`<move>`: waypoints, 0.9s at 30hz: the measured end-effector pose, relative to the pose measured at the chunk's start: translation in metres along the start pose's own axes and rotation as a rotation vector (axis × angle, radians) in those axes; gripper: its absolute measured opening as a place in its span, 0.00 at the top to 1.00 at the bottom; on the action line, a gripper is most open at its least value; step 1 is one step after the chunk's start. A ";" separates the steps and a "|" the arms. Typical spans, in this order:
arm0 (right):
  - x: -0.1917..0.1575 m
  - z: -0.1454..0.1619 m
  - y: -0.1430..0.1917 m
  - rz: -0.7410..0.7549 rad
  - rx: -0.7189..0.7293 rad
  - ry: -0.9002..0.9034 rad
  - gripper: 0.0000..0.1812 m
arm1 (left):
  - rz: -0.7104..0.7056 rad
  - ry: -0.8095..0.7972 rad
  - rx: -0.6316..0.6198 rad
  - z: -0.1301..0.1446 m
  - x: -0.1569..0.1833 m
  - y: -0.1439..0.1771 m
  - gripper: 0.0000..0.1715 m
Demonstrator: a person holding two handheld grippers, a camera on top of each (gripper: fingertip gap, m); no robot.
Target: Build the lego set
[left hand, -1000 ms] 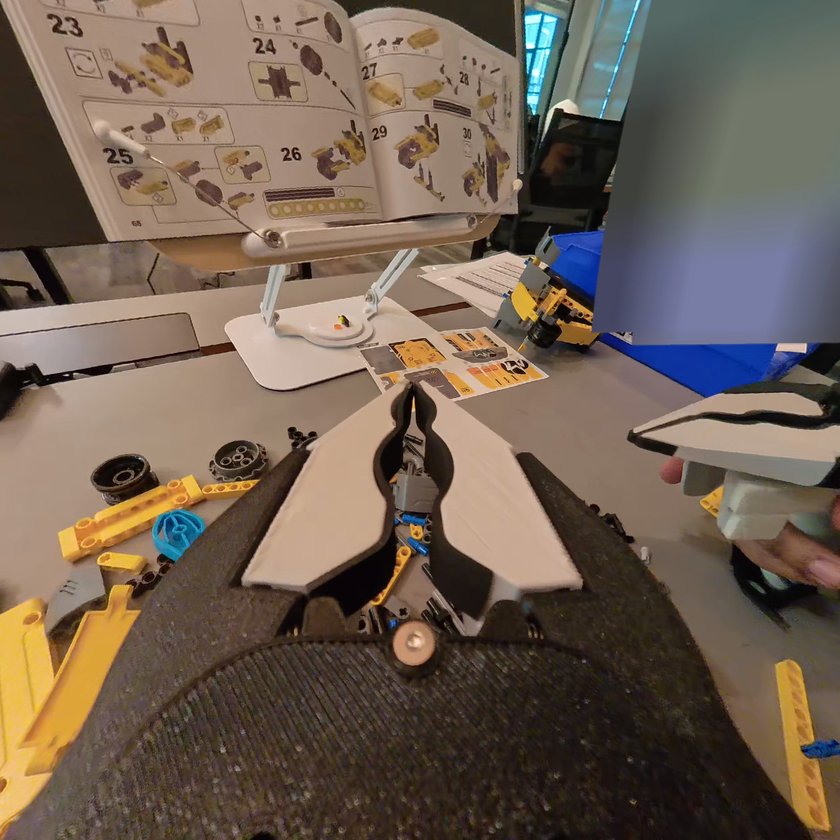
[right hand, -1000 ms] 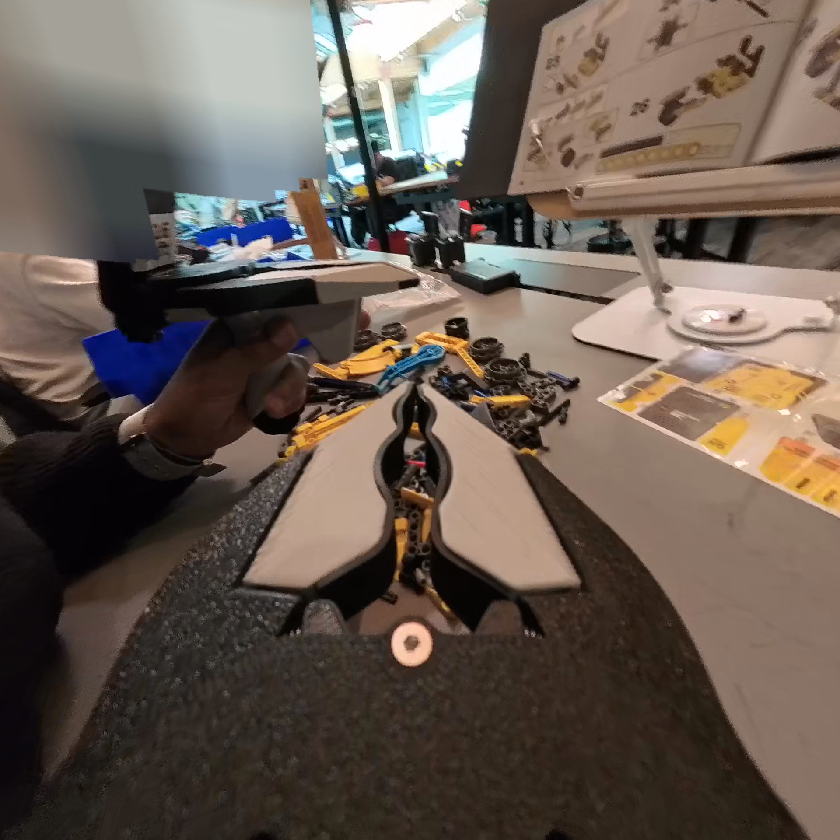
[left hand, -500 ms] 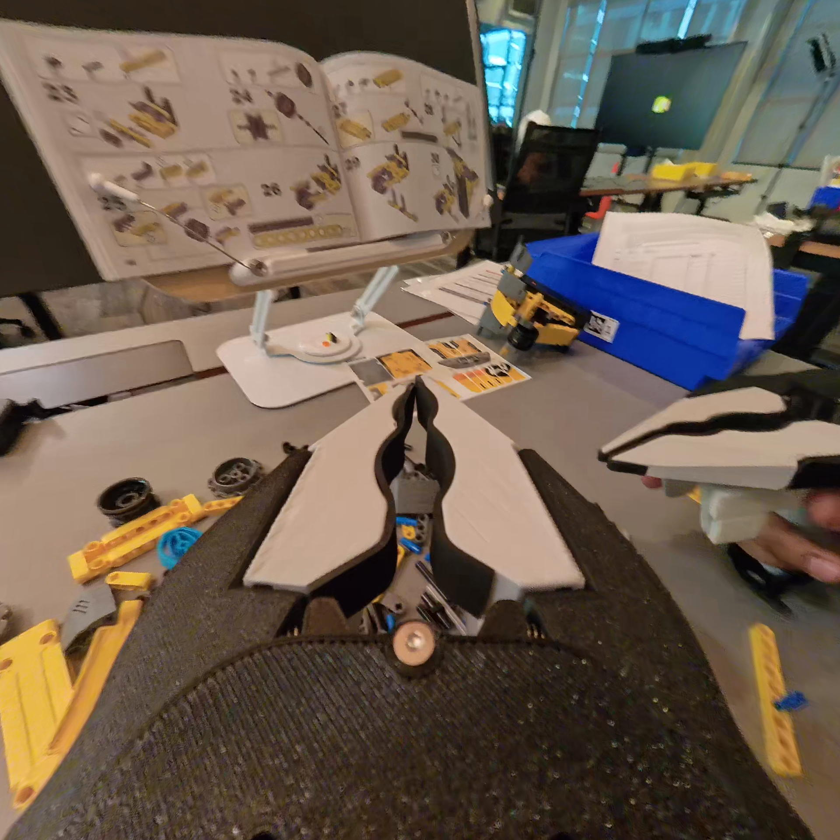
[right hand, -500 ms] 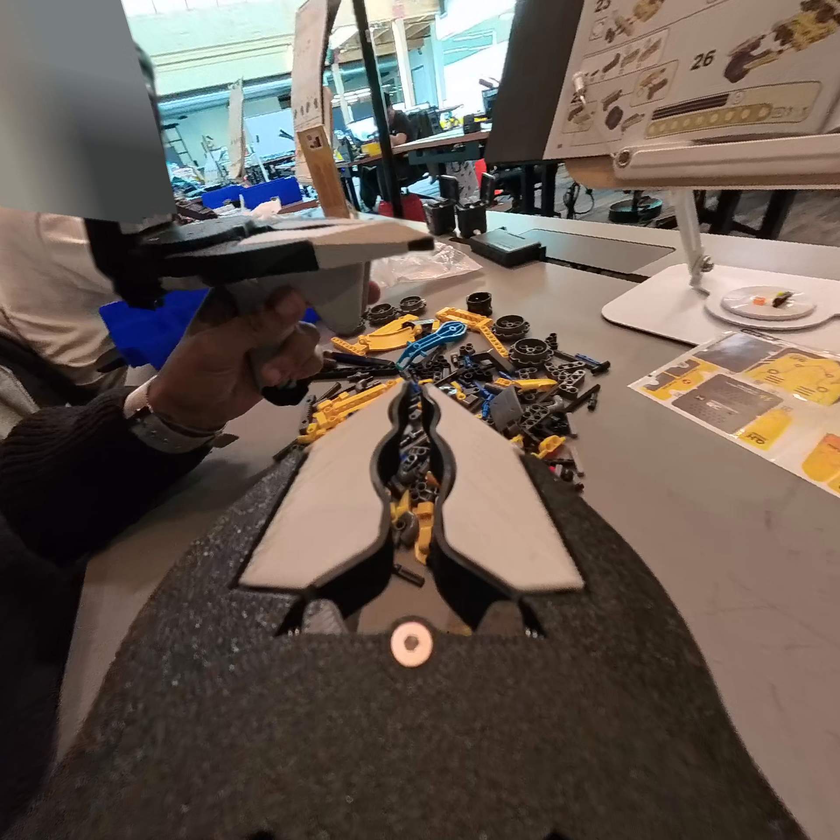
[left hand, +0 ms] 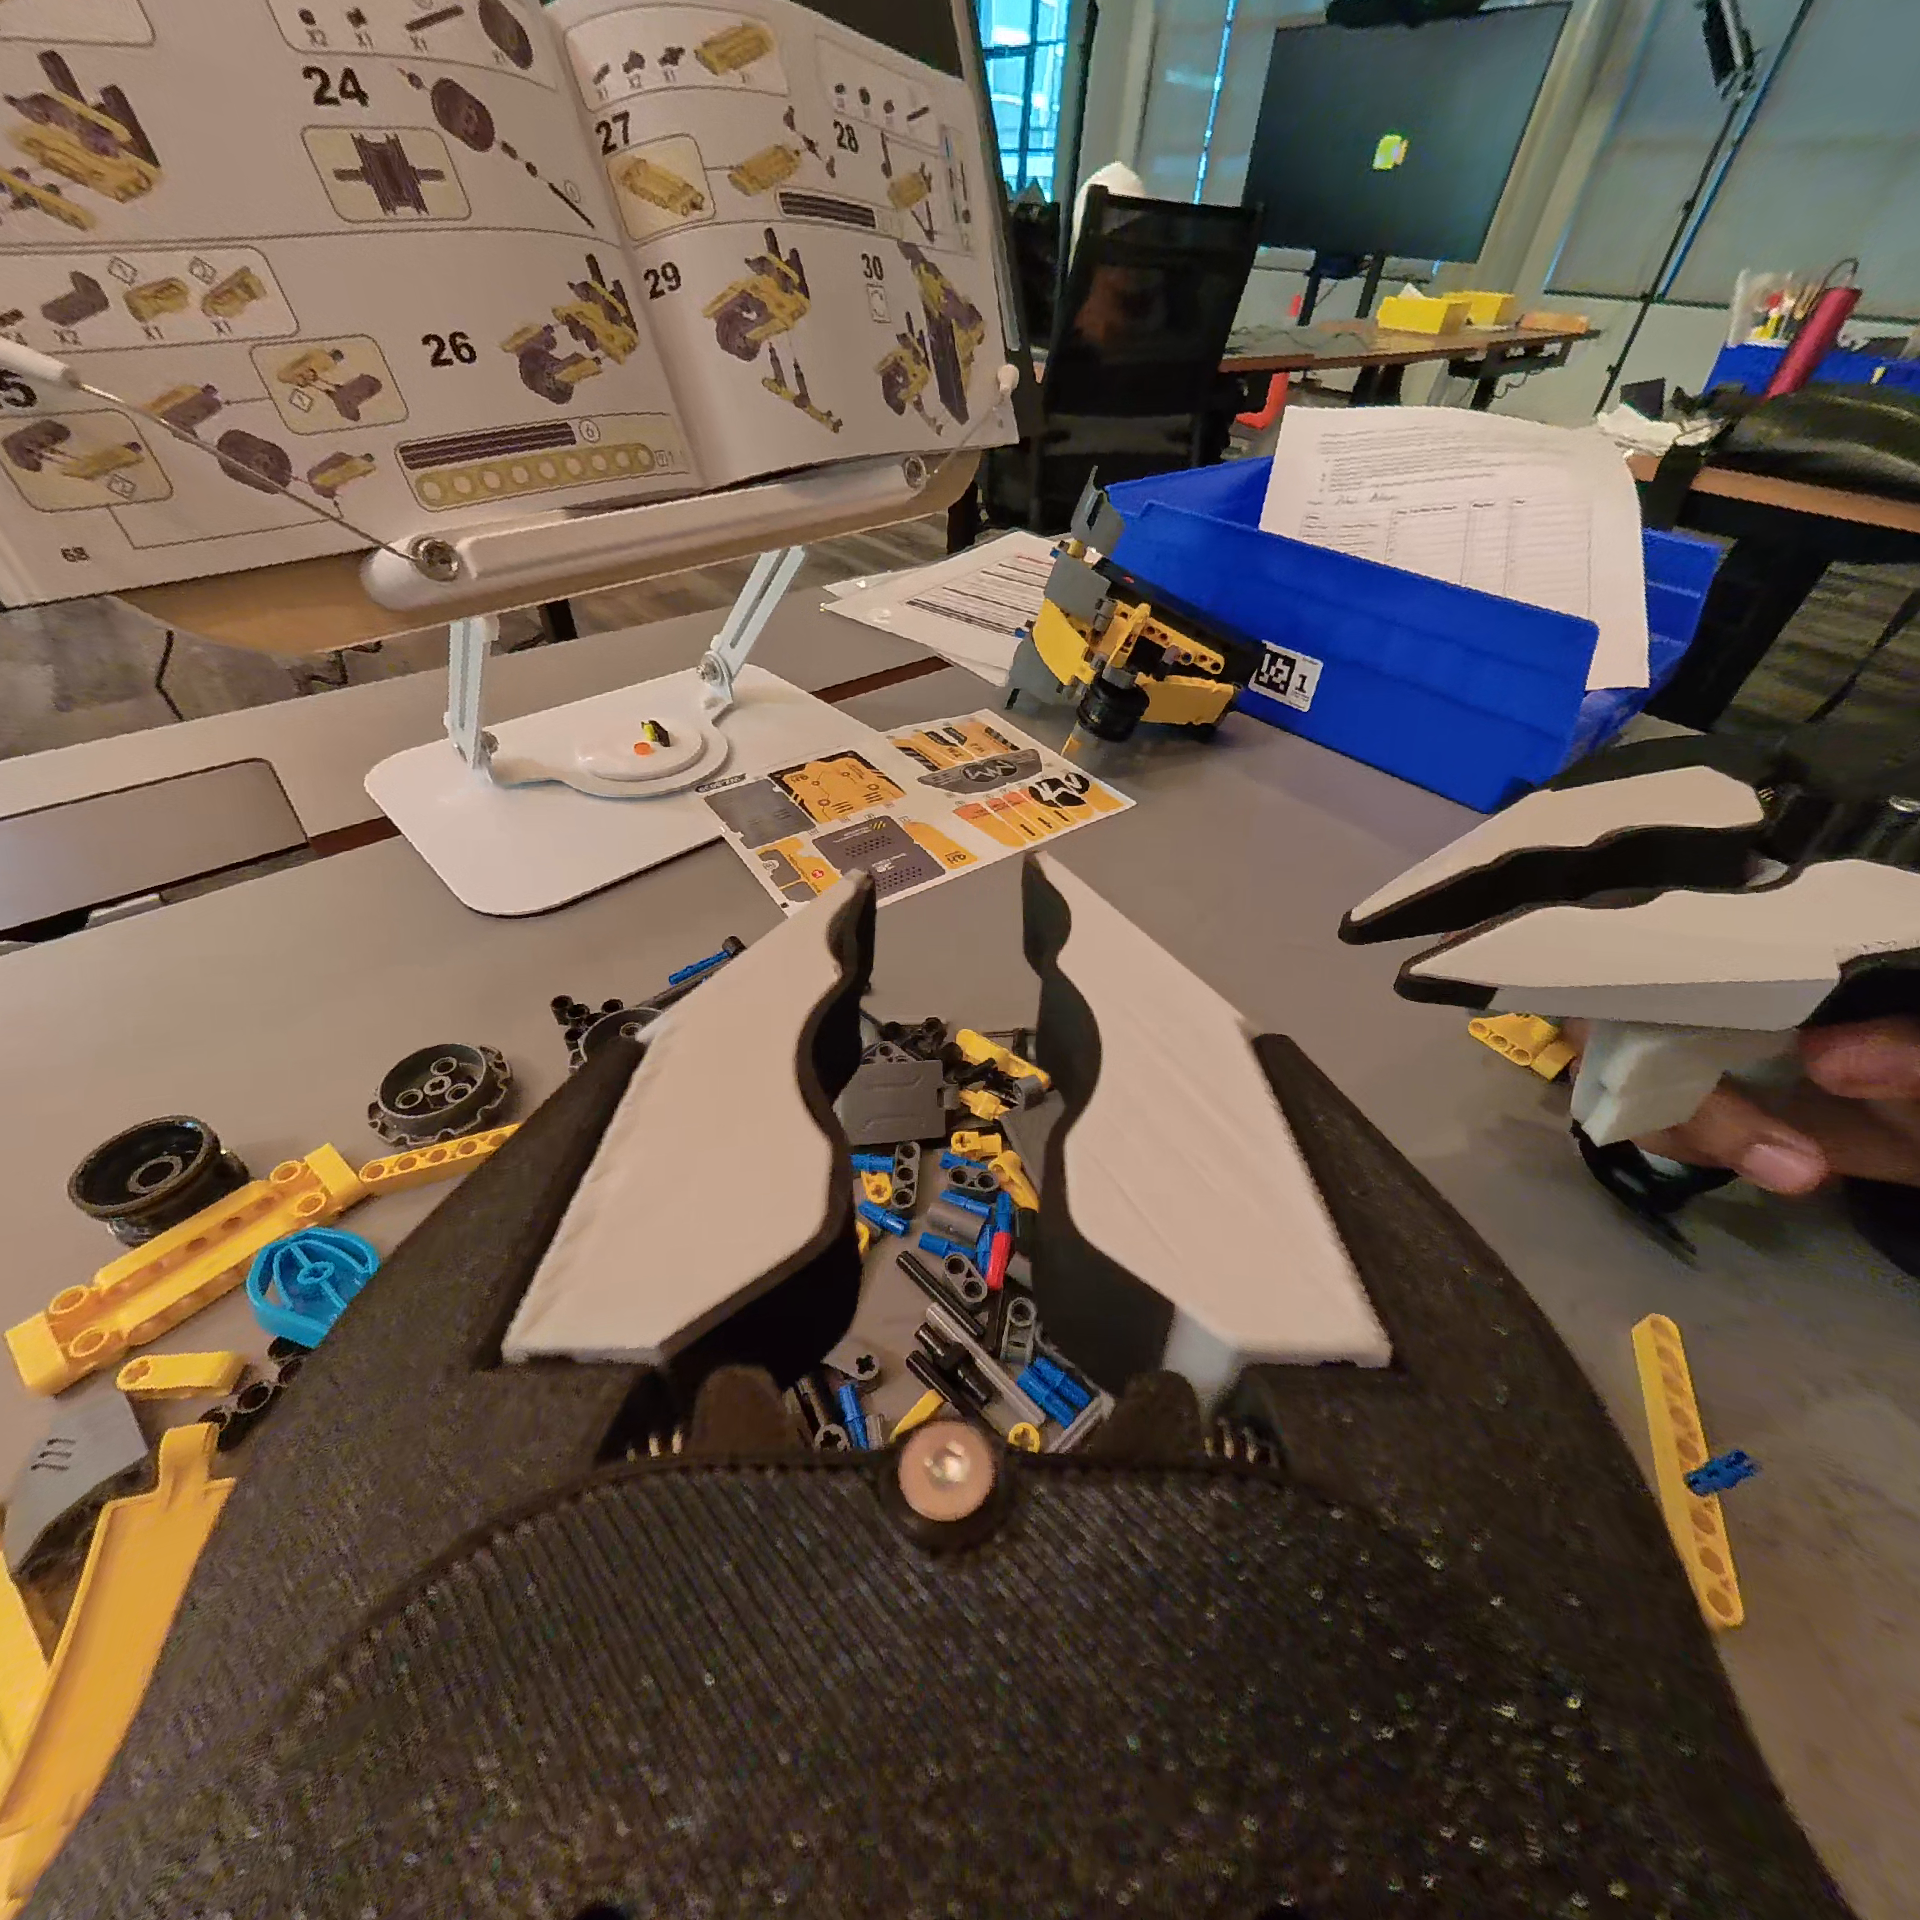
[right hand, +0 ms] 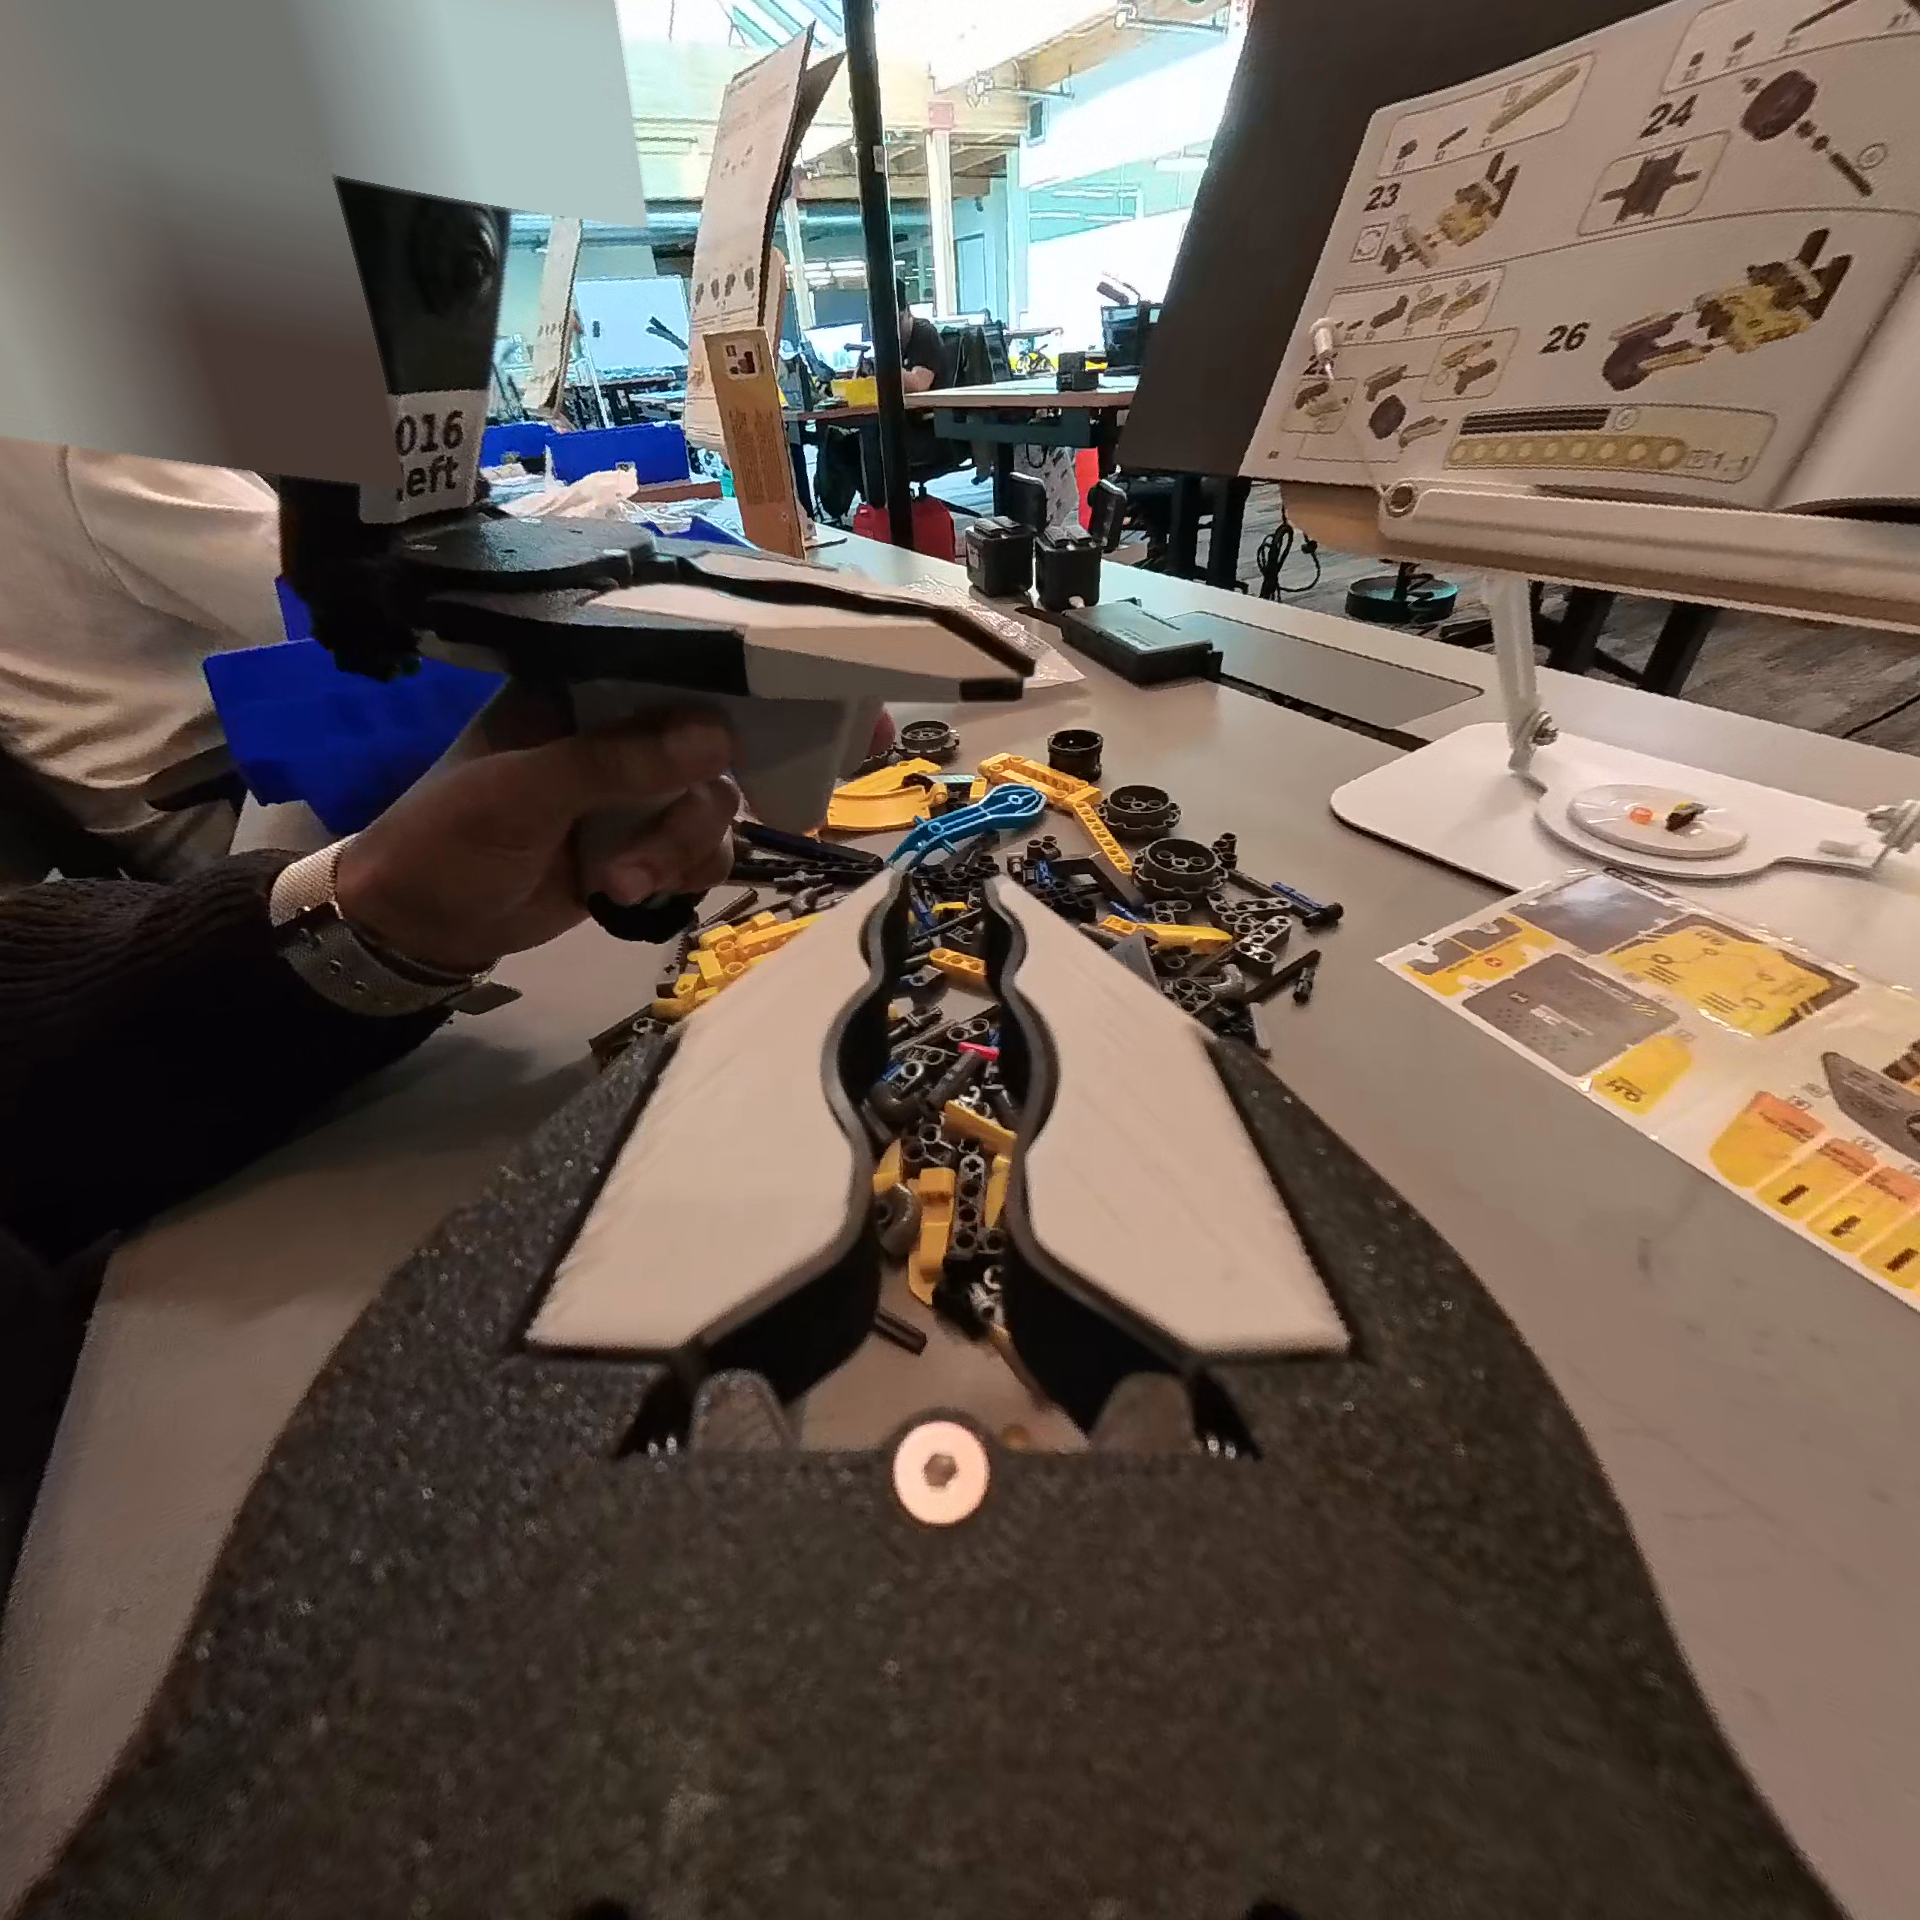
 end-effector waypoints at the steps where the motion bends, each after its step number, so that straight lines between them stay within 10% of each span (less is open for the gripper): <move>1: 0.000 0.000 0.000 0.002 0.000 0.001 0.93 | 0.004 0.005 0.004 0.000 0.000 0.000 0.84; 27: 0.016 -0.005 0.007 0.013 0.050 -0.167 0.91 | -0.120 0.006 -0.041 0.004 -0.024 0.005 0.85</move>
Point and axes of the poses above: each gripper's, where its closed fingertips meet, y back along the fingers, z out of its underside, x = y × z across the jaws, the point moved 2 cm from there along y, back along the fingers, and after that the axes turned 12 degrees about y, right-handed, at the moved point
